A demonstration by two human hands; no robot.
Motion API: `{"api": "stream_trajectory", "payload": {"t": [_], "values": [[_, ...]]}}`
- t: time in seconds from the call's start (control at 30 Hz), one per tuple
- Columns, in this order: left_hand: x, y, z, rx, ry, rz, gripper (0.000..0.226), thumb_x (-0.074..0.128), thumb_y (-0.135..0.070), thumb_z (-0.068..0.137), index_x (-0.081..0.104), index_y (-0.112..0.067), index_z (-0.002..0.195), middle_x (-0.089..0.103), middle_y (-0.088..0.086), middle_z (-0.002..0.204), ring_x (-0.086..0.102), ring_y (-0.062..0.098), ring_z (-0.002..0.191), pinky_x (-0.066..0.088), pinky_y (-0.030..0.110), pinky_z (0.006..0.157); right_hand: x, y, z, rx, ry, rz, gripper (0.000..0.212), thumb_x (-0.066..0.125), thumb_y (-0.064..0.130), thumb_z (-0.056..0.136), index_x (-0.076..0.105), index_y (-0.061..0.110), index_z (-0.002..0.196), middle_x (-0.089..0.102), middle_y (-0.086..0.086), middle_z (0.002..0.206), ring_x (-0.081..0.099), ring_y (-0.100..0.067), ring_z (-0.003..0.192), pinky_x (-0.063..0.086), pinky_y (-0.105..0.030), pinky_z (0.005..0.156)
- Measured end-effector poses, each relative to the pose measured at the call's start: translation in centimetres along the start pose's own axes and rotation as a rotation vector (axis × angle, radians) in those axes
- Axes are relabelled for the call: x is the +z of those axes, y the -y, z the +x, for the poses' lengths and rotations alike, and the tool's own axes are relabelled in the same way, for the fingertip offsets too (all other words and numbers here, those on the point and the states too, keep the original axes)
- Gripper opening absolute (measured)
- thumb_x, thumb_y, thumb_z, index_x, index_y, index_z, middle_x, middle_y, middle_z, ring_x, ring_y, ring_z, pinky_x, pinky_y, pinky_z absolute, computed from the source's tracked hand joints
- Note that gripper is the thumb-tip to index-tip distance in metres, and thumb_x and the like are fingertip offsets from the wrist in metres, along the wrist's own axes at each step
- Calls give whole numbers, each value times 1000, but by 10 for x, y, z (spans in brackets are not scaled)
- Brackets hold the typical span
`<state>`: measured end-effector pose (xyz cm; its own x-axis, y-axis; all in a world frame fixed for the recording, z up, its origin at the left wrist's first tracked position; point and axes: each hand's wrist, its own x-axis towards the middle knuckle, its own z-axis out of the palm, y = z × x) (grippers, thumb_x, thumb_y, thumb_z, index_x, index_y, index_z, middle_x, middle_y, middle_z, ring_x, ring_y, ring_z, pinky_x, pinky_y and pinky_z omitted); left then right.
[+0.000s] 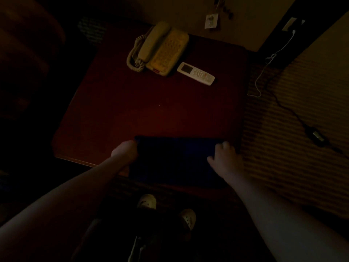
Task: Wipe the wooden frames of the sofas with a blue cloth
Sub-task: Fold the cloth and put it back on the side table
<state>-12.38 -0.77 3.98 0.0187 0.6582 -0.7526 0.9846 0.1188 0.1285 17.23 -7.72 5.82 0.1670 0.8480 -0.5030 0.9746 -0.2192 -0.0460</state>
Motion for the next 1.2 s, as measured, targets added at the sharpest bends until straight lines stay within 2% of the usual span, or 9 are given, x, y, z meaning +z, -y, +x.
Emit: {"api": "stream_trajectory", "payload": {"t": [0.1, 0.2, 0.3, 0.53, 0.7, 0.8, 0.93, 1.03, 1.2], "values": [[-3, 2, 12, -98, -172, -367, 47, 52, -11, 94, 33, -11, 137, 40, 21, 131, 51, 36, 110, 51, 45, 90, -4, -1, 16, 93, -159, 25, 32, 48, 38, 94, 44, 15, 116, 43, -9, 123, 47, -25, 107, 48, -40, 82], [8, 1, 10, -249, -100, -646, 63, 61, -17, 90, 25, -10, 140, 37, 22, 135, 50, 38, 114, 50, 47, 92, 11, -3, 20, 212, -24, 180, 37, 49, 33, 95, 41, 15, 126, 45, -12, 126, 50, -26, 106, 49, -39, 83], [29, 7, 4, -294, 23, -587, 60, 64, -24, 88, 33, -2, 135, 46, 18, 131, 54, 32, 114, 50, 41, 92, 36, -4, 8, 372, 190, 374, 51, 50, 32, 96, 32, 11, 139, 40, -14, 136, 49, -28, 114, 48, -34, 86], [51, 9, 6, -335, 93, -724, 22, 61, -16, 90, 57, -5, 109, 61, 17, 117, 63, 24, 96, 54, 34, 84, 63, -2, -1, 643, 148, 517, 58, 60, 26, 91, 30, 7, 136, 39, -21, 135, 49, -34, 113, 48, -37, 77], [42, 8, 4, -231, 77, -837, 33, 59, -12, 90, 50, -7, 122, 59, 13, 114, 62, 24, 99, 53, 34, 83, 63, 2, -5, 645, 234, 538, 41, 53, 22, 95, 39, 3, 129, 55, -16, 117, 56, -26, 93, 44, -29, 65], [30, 1, 2, -144, -16, -794, 10, 56, -5, 90, 50, -12, 90, 54, 3, 87, 57, 20, 78, 48, 31, 73, 59, 5, -6, 597, 290, 548, 40, 49, 30, 97, 46, 3, 127, 56, -13, 115, 53, -21, 88, 42, -25, 66], [18, -16, -6, -77, -24, -915, 53, 58, -2, 89, 38, -10, 138, 47, 0, 122, 53, 29, 117, 50, 36, 91, 55, 8, -8, 600, 284, 589, 55, 41, 44, 98, 42, 4, 135, 52, -13, 129, 55, -25, 106, 39, -24, 71], [17, -30, -7, -50, -22, -967, 57, 57, -3, 91, 34, -11, 142, 46, 8, 136, 53, 29, 117, 50, 36, 91, 53, 4, -7, 588, 240, 574, 48, 34, 40, 101, 48, 5, 130, 57, -13, 119, 54, -21, 86, 42, -26, 69], [21, -53, -8, -22, -33, -1064, 48, 56, -5, 93, 40, -11, 138, 53, 6, 126, 57, 21, 104, 50, 33, 86, 56, -3, -8, 604, 117, 485, 37, 45, 26, 98, 40, 10, 131, 55, -14, 115, 57, -26, 94, 49, -30, 68]]}}
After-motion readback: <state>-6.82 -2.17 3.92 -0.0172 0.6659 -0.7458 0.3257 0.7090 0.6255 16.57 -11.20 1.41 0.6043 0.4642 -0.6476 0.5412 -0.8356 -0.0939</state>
